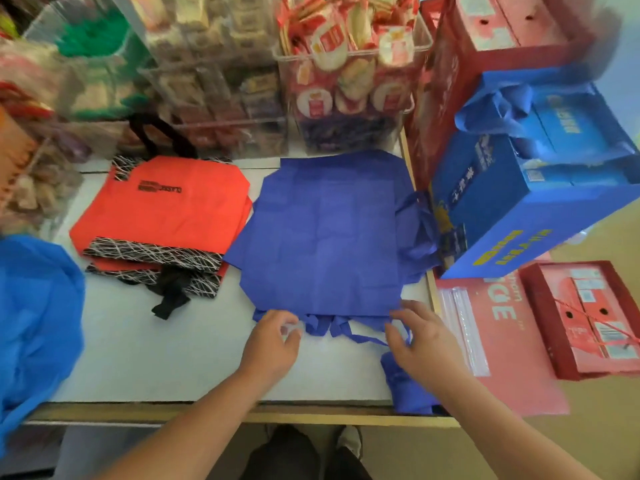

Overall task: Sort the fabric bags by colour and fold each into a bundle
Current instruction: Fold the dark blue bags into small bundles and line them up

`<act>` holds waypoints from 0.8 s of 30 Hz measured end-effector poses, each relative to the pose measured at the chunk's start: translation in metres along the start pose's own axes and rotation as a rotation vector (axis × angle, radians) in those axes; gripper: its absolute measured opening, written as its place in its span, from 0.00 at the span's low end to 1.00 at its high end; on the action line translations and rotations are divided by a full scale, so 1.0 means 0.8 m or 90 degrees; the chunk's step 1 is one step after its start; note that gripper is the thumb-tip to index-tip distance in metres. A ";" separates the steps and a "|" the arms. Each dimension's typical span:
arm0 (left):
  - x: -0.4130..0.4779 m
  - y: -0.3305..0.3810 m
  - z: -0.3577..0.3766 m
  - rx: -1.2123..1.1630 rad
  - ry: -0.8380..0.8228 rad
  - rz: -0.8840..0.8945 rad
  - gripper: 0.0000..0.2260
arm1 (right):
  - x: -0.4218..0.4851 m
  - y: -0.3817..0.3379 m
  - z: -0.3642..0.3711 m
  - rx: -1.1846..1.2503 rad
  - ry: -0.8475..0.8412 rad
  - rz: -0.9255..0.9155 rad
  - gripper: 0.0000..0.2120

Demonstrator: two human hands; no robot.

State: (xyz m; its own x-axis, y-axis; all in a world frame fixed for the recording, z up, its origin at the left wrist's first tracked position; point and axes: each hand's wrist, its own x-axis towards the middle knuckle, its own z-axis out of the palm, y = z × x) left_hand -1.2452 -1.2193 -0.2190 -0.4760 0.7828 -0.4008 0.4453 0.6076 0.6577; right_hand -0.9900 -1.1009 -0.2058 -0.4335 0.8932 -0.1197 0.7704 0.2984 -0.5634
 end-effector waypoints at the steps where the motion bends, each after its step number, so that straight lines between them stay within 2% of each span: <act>1: 0.014 -0.003 -0.014 0.008 0.038 0.001 0.08 | 0.017 -0.014 0.009 0.018 -0.017 0.006 0.18; 4: 0.061 -0.022 -0.046 0.060 0.151 -0.011 0.14 | 0.057 -0.045 0.046 0.022 -0.092 0.049 0.21; 7: 0.097 -0.042 -0.059 0.027 0.140 -0.104 0.19 | 0.076 -0.036 0.077 -0.036 -0.060 0.111 0.26; 10: 0.115 -0.049 -0.062 -0.115 0.154 -0.170 0.13 | 0.087 -0.019 0.079 0.021 -0.037 0.241 0.27; 13: 0.122 -0.037 -0.071 -0.189 0.188 -0.148 0.11 | 0.091 -0.018 0.062 0.092 -0.019 0.284 0.23; 15: 0.128 -0.021 -0.082 -0.240 0.145 -0.126 0.13 | 0.096 -0.026 0.050 0.151 0.009 0.338 0.22; 17: 0.132 -0.009 -0.096 -0.247 0.093 -0.118 0.05 | 0.100 -0.036 0.040 0.208 0.036 0.385 0.17; 18: 0.130 -0.002 -0.105 -0.223 0.083 -0.111 0.01 | 0.102 -0.042 0.035 0.211 0.046 0.383 0.16; 21: 0.117 0.005 -0.135 -0.150 0.128 -0.061 0.06 | 0.103 -0.059 0.014 0.159 0.092 0.307 0.12; 24: 0.085 0.012 -0.160 -0.181 0.171 -0.032 0.07 | 0.108 -0.094 -0.014 0.078 0.121 0.191 0.11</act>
State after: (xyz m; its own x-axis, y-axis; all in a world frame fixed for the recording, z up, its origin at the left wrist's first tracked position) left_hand -1.3701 -1.1771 -0.1583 -0.6899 0.6672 -0.2808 0.2067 0.5534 0.8069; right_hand -1.0803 -1.0422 -0.1649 -0.0929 0.9848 -0.1468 0.7836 -0.0187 -0.6210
